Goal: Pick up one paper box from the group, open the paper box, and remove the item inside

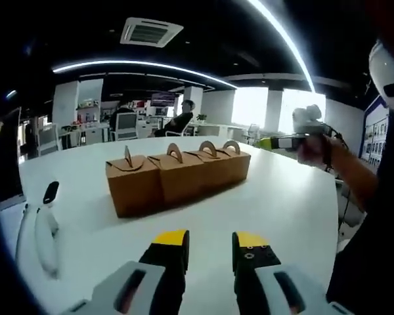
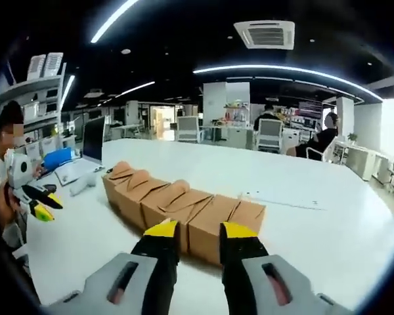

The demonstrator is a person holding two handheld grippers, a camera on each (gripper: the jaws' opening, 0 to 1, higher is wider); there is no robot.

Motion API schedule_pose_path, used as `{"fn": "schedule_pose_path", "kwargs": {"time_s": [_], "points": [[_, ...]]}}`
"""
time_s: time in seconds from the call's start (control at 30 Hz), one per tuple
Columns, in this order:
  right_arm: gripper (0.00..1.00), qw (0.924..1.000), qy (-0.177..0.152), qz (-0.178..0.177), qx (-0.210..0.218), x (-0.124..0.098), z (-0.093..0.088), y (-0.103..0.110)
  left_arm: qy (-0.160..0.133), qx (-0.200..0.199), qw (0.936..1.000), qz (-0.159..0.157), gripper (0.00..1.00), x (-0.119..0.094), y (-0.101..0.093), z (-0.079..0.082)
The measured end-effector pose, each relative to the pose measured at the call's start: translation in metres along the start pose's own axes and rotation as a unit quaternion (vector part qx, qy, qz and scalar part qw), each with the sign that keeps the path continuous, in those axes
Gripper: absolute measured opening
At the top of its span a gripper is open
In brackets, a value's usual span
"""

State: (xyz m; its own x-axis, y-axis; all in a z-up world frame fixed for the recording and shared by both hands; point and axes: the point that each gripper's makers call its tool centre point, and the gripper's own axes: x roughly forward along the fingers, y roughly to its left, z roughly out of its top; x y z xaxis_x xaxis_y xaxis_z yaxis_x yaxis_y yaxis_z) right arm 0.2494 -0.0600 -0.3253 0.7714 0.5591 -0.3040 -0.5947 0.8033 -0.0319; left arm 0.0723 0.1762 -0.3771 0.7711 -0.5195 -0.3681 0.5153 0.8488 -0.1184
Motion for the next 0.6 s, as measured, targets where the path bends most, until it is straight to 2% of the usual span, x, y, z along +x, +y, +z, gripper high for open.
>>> {"fn": "schedule_pose_path", "kwargs": {"time_s": [0.13,0.33,0.47,0.6], "points": [[0.23,0.9988,0.007,-0.049,0.005,0.014,-0.005,-0.024,0.008,-0.006,0.9999,-0.002,0.28,0.000,-0.002,-0.008],[0.23,0.9965,0.000,-0.081,0.021,0.034,-0.002,-0.043,0.025,0.006,0.9997,-0.005,0.28,0.001,0.001,-0.013],[0.23,0.9959,-0.012,-0.085,0.029,0.049,0.003,-0.044,0.019,0.008,0.9997,-0.014,0.28,0.002,0.000,-0.005],[0.23,0.9945,-0.011,-0.099,0.033,0.059,0.000,-0.044,0.015,0.018,0.9996,-0.017,0.28,0.003,0.000,0.000]]}}
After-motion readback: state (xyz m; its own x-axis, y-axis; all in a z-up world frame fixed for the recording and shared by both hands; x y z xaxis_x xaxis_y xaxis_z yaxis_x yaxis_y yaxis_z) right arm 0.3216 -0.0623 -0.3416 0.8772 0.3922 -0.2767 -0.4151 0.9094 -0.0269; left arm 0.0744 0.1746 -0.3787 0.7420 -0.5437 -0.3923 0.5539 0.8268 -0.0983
